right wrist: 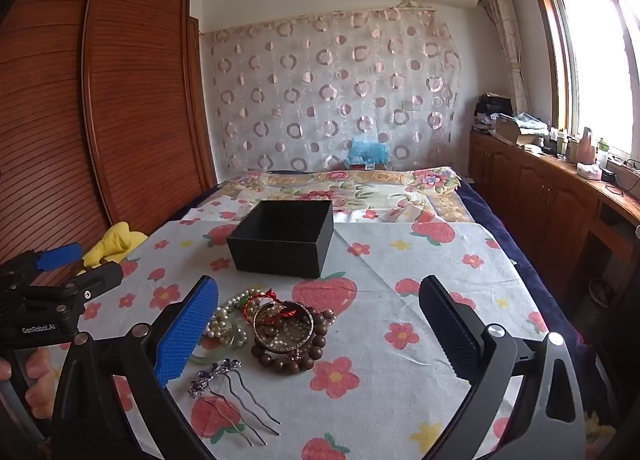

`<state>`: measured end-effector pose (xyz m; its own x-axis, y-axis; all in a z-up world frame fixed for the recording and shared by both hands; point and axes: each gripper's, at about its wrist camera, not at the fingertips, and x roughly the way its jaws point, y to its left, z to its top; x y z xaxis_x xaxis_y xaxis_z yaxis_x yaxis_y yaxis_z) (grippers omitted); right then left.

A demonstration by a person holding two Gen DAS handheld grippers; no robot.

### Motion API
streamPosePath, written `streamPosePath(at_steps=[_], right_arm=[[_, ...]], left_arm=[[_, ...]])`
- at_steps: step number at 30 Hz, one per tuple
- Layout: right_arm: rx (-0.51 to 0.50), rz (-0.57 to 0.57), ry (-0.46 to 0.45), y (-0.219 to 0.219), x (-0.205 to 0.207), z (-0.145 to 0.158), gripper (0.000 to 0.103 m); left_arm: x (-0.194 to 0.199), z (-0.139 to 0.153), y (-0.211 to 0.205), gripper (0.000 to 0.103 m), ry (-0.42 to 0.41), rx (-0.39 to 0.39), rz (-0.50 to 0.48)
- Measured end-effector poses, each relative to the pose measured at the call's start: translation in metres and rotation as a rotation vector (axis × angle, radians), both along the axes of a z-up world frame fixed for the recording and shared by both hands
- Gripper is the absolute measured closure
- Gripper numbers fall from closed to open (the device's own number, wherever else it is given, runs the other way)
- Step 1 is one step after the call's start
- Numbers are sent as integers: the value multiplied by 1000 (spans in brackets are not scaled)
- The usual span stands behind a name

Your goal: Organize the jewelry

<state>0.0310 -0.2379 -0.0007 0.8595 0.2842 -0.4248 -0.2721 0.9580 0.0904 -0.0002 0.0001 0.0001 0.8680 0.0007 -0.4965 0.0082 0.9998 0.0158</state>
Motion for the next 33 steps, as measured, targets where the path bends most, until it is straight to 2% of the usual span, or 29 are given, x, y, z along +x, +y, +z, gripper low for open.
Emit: streamPosePath(at_steps=[33], right_arm=[[5,0,5,0,0,0,2]], left_arm=[[0,0,0,7,-6,-9,0]])
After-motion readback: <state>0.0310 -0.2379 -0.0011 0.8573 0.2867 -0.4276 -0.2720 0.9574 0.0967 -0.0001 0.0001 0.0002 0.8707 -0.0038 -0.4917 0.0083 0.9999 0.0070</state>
